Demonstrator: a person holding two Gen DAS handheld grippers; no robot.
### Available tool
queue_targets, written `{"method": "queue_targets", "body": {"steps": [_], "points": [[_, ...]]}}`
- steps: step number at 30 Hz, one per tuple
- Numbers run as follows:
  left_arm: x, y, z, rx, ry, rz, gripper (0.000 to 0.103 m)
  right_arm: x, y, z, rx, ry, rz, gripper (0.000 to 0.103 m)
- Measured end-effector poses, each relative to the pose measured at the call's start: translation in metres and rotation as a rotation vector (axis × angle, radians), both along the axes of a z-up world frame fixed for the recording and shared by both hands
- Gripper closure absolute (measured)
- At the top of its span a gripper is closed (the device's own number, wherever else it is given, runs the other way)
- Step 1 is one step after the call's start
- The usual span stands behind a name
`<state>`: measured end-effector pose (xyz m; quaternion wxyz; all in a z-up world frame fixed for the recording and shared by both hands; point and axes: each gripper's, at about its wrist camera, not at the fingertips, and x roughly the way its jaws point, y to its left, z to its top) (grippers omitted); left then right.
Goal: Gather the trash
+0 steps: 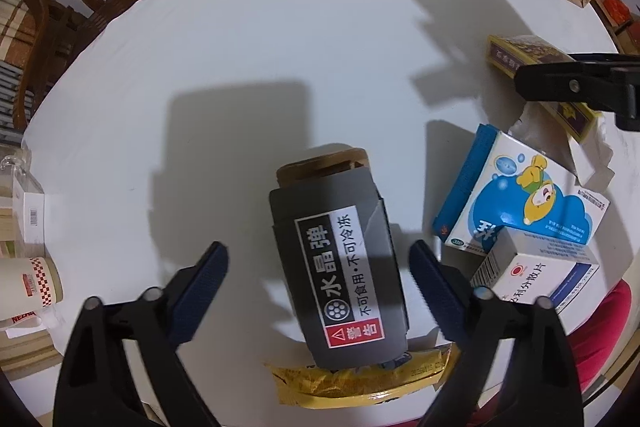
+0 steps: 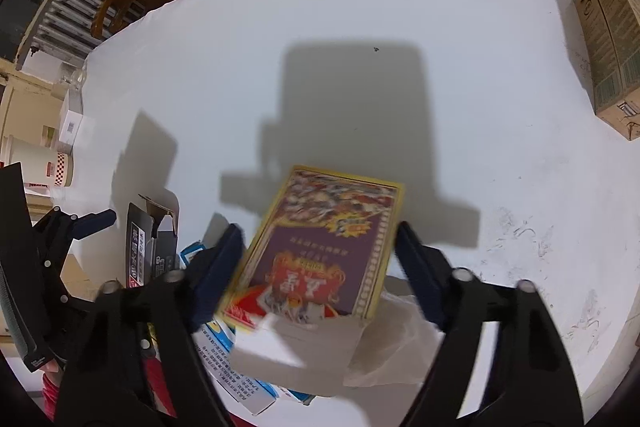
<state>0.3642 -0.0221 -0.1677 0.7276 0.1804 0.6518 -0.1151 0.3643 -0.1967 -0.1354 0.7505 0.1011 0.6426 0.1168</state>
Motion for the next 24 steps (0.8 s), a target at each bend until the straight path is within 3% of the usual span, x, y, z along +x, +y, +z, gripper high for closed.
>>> {"method": "queue_targets", "body": {"steps": [7, 24], "points": [[0.008, 0.004, -0.005, -0.074, 0.059, 0.026, 0.047, -0.006, 0.000, 0.003, -0.018, -0.028, 0.006, 0.039], [-0.012, 0.007, 0.015, -0.138, -0.017, 0.006, 0.052, -0.025, -0.010, 0.029, -0.033, -0.125, -0.014, 0.044]]}}
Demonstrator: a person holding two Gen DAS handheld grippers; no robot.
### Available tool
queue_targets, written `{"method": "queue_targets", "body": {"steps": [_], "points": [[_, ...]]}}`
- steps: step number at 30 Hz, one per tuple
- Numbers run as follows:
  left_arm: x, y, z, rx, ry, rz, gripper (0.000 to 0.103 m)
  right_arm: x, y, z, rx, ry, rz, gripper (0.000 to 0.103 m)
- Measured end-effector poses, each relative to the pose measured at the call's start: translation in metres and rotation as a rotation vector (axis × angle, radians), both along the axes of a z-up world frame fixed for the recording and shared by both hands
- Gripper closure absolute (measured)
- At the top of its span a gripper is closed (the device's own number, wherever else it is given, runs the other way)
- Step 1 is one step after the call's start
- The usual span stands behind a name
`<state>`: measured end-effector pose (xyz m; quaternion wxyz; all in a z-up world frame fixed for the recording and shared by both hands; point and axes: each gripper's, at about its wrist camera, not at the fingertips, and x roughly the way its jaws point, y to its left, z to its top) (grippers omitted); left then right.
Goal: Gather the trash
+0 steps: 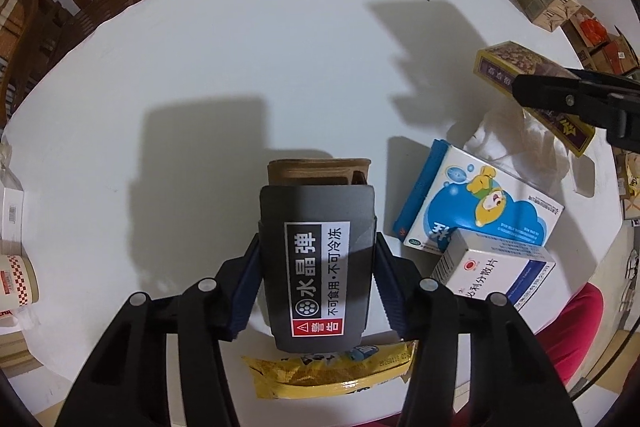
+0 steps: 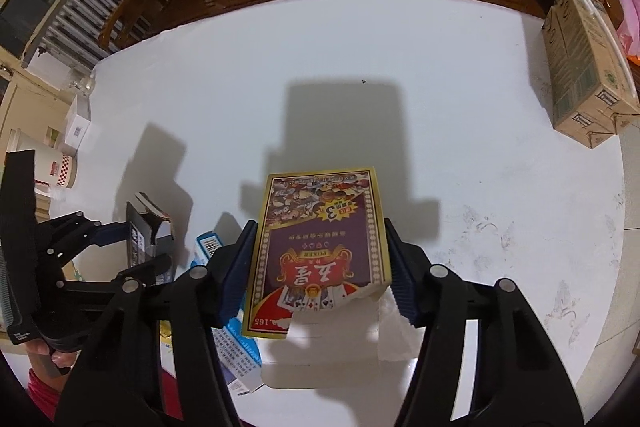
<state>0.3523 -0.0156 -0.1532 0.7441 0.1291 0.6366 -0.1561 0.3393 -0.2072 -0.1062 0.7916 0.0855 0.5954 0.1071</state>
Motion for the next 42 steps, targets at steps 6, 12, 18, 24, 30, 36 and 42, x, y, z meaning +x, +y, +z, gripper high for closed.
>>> {"method": "queue_targets", "body": {"steps": [6, 12, 18, 24, 30, 36, 42], "points": [[0.000, 0.001, 0.004, -0.012, -0.002, 0.020, 0.052, -0.006, -0.001, 0.009, 0.012, -0.016, -0.003, 0.044], [-0.005, 0.011, 0.018, -0.033, -0.034, 0.035, 0.052, -0.016, -0.005, 0.018, 0.027, -0.039, -0.006, 0.044], [-0.020, 0.014, 0.038, -0.054, -0.075, 0.035, 0.052, -0.032, -0.007, 0.035, 0.035, -0.075, 0.002, 0.044], [-0.044, 0.012, 0.070, -0.070, -0.145, 0.016, 0.052, -0.064, -0.001, 0.065, 0.025, -0.138, 0.022, 0.044], [-0.079, 0.001, 0.101, -0.076, -0.221, -0.022, 0.052, -0.112, 0.017, 0.094, -0.011, -0.213, 0.070, 0.044], [-0.126, -0.007, 0.122, -0.114, -0.272, -0.063, 0.052, -0.165, 0.024, 0.109, -0.002, -0.259, 0.076, 0.044], [-0.172, -0.012, 0.121, -0.133, -0.281, -0.101, 0.052, -0.215, 0.031, 0.108, -0.019, -0.280, 0.079, 0.044]]}}
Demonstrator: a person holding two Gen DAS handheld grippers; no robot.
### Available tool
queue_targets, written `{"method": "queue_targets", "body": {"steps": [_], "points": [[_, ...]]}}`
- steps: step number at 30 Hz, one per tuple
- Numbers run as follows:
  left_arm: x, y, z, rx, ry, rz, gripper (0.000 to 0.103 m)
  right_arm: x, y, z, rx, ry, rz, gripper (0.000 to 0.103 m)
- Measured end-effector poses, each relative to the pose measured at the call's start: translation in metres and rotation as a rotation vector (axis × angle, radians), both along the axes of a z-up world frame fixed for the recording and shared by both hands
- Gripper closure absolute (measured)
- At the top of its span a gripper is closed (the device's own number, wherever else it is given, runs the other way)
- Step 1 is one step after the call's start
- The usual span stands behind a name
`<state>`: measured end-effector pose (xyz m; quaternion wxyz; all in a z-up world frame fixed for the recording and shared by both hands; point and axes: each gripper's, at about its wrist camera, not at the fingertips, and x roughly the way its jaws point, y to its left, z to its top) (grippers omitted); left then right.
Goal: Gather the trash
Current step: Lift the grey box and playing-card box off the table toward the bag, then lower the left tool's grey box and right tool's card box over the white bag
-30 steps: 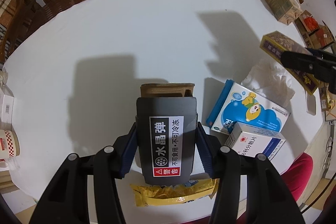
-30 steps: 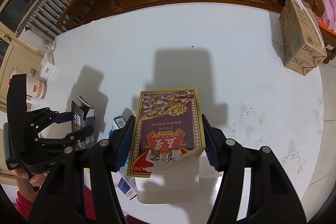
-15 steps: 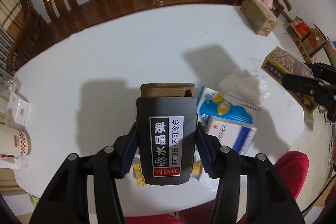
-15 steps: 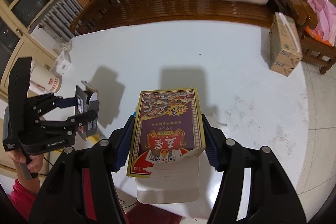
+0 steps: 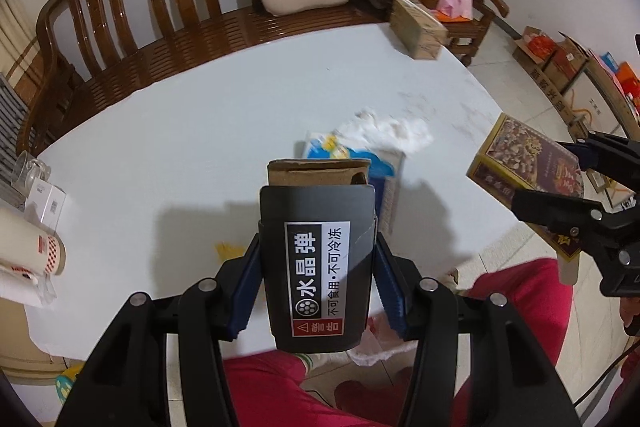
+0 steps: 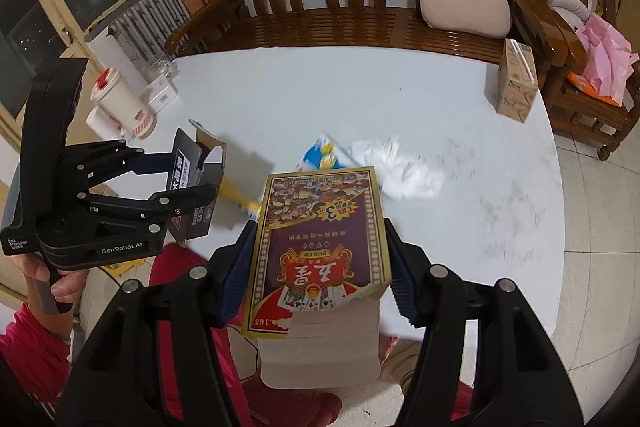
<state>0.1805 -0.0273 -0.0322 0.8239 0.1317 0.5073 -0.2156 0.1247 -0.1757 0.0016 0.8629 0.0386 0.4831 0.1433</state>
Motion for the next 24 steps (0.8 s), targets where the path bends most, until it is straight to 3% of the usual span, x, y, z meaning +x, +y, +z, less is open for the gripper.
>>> {"method": "queue_targets", "body": {"steps": [11, 24], "points": [[-0.066, -0.006, -0.027, -0.007, 0.014, -0.047, 0.052, -0.067, 0.015, -0.033, 0.011, 0.020, -0.002, 0.044], [-0.118, -0.021, -0.076, -0.009, 0.013, -0.069, 0.052, -0.114, 0.019, -0.079, -0.046, 0.037, -0.023, 0.044]]}}
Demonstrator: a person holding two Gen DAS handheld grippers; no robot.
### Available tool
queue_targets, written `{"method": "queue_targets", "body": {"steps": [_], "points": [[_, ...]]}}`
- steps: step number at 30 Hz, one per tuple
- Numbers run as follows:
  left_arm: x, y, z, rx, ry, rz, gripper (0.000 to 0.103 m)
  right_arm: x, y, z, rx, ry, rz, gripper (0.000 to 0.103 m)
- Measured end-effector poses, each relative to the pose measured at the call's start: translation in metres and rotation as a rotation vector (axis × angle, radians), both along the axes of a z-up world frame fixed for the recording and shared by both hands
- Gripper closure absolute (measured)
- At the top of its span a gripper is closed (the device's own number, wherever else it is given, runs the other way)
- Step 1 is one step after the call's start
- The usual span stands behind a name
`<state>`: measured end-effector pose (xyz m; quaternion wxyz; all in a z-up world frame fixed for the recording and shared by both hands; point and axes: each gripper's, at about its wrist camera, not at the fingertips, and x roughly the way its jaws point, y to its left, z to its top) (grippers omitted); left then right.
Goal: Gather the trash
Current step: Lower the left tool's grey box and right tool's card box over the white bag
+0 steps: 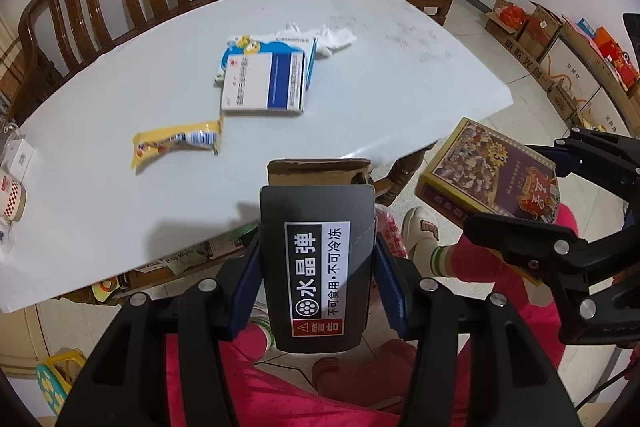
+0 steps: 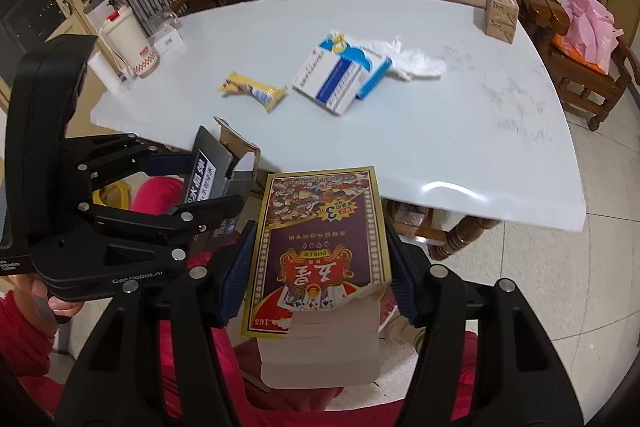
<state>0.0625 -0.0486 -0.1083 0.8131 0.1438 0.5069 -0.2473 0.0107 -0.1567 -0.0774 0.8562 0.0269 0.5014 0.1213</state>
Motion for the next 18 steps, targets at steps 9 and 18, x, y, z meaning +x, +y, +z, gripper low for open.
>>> {"method": "queue_targets", "body": {"steps": [9, 18], "points": [[-0.011, -0.004, -0.040, 0.009, 0.066, -0.004, 0.052, -0.008, -0.007, -0.033, -0.006, 0.028, -0.034, 0.044], [-0.011, -0.011, -0.078, 0.018, 0.094, -0.003, 0.052, -0.006, -0.012, -0.068, -0.013, 0.073, -0.057, 0.044]]}}
